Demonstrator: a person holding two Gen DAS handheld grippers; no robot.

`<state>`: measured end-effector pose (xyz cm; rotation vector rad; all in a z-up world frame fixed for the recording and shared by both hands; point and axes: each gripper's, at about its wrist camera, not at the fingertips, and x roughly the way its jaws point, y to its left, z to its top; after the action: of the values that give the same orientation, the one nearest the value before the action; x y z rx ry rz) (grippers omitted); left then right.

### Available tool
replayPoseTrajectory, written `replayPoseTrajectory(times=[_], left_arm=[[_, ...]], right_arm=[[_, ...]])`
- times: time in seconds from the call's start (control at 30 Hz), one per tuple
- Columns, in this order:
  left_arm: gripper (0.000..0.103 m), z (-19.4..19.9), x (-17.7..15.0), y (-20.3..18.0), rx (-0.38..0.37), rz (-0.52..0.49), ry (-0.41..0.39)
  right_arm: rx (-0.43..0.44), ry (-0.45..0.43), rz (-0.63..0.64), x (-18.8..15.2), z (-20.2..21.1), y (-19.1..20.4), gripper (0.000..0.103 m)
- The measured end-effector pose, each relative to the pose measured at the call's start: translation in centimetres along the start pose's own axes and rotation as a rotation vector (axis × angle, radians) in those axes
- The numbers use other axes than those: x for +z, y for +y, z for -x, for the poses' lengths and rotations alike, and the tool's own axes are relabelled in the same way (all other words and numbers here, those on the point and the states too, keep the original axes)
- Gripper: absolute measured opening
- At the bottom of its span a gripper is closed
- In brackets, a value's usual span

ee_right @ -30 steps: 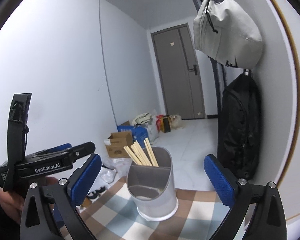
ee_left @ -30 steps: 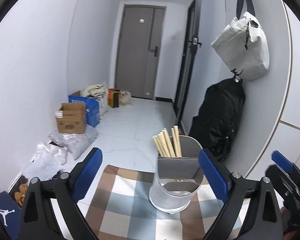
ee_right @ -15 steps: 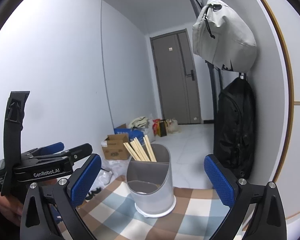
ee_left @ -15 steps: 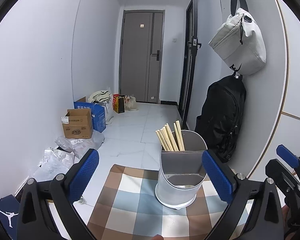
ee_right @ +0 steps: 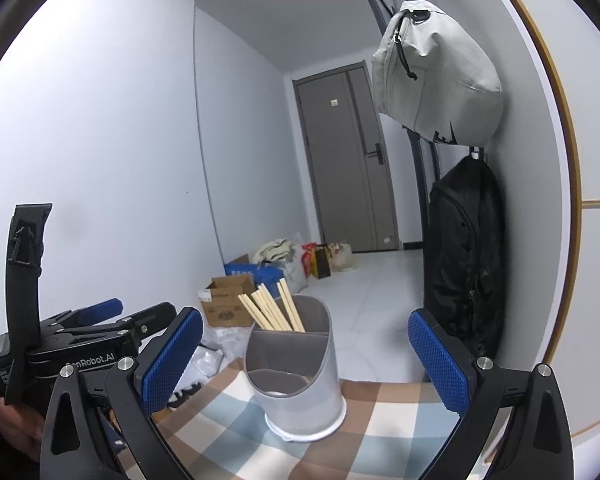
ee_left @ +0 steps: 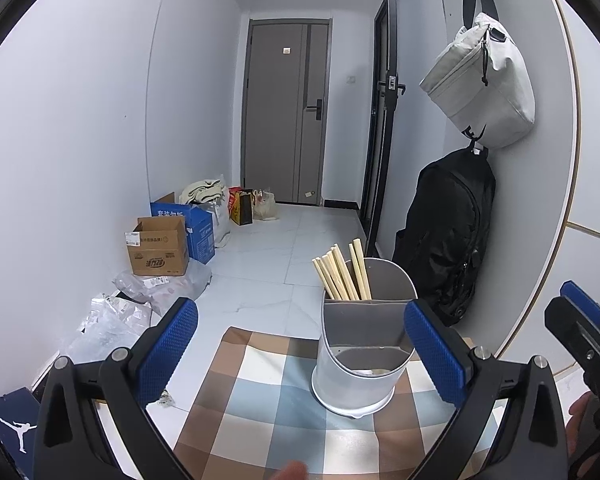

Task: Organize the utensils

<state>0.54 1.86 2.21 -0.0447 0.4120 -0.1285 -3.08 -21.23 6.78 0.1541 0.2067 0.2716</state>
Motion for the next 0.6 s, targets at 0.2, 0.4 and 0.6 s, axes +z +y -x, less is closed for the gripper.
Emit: replayPoseTrajectory(times=[0.2,0.4,0.6], left_arm=[[0.100,0.08,-0.08,-0.02,-0.001,-0.006,0.003],[0.100,0.15,-0.02,0.01,0.003,-0.001,-0.005],[0.100,0.44,-0.09,0.04,-0.012,0.008,-0.013]], right_arm=[[0.007,0.004,-0.001,-0.07,0.05,0.15,0.103],[0.010,0.008,0.007,-0.14,-0.04,0.35,0.103],[0.014,0.013,0.010,-0.19,-0.12,0.50,0.103]])
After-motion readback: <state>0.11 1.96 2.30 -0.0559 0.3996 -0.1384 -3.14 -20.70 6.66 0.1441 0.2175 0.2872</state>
